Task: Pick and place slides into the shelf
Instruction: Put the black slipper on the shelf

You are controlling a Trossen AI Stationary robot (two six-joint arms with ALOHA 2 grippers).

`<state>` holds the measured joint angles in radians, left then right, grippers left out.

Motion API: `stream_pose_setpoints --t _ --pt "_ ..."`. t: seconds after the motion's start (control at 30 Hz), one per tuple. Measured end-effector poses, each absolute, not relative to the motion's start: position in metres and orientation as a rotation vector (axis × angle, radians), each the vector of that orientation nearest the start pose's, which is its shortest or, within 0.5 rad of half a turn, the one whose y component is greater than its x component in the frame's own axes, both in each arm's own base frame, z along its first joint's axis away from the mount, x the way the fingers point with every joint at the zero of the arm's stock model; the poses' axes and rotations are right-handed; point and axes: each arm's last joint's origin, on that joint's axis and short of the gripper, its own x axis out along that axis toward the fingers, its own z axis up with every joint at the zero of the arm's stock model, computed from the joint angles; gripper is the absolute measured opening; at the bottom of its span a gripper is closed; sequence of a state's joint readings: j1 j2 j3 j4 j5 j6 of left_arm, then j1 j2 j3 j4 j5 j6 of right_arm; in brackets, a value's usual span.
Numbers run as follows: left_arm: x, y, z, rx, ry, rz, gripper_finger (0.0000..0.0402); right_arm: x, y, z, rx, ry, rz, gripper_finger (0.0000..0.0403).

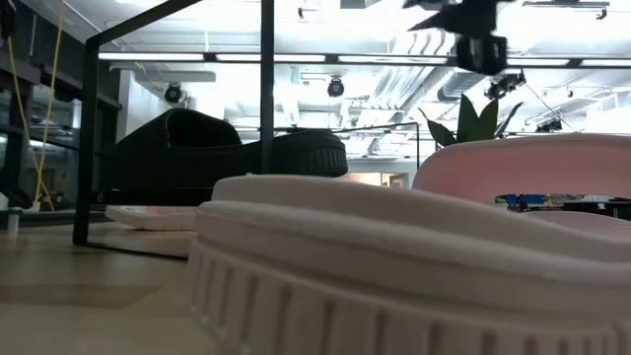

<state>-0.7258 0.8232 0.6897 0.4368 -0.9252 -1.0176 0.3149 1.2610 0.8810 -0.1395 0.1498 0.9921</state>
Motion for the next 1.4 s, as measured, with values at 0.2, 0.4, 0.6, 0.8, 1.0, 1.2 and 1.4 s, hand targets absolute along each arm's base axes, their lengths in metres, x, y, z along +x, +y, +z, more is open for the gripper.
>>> stream_pose_setpoints --t 0.2,0.4,0.6,0.8,1.0,1.2,1.4 --pt "0.15 -0.083 0.355 -1.144 -0.399 0.194 0.0007 0.27 0.079 0.292 0.771 0.289 -0.077 0.0075" --pt "0.165 -0.057 0.357 -1.083 -0.469 0.224 0.0007 0.274 0.07 0.3 0.714 0.188 -0.093 0.0092" --pt "0.175 -0.038 0.359 -1.056 -0.534 0.24 0.0007 0.276 0.065 0.308 0.646 0.079 -0.139 0.0142" --pt "0.191 -0.024 0.355 -1.025 -0.559 0.23 0.0007 0.277 0.063 0.316 0.536 -0.029 -0.201 0.0168" --pt "0.208 -0.014 0.352 -1.021 -0.627 0.216 0.0007 0.277 0.058 0.321 0.49 -0.087 -0.278 0.0169" --pt "0.224 -0.006 0.345 -1.026 -0.645 0.177 0.0007 0.288 0.055 0.316 0.468 -0.121 -0.294 0.0169" --pt "0.235 0.0 0.348 -1.0 -0.644 0.183 0.0007 0.311 0.058 0.313 0.365 -0.092 -0.337 0.0169"
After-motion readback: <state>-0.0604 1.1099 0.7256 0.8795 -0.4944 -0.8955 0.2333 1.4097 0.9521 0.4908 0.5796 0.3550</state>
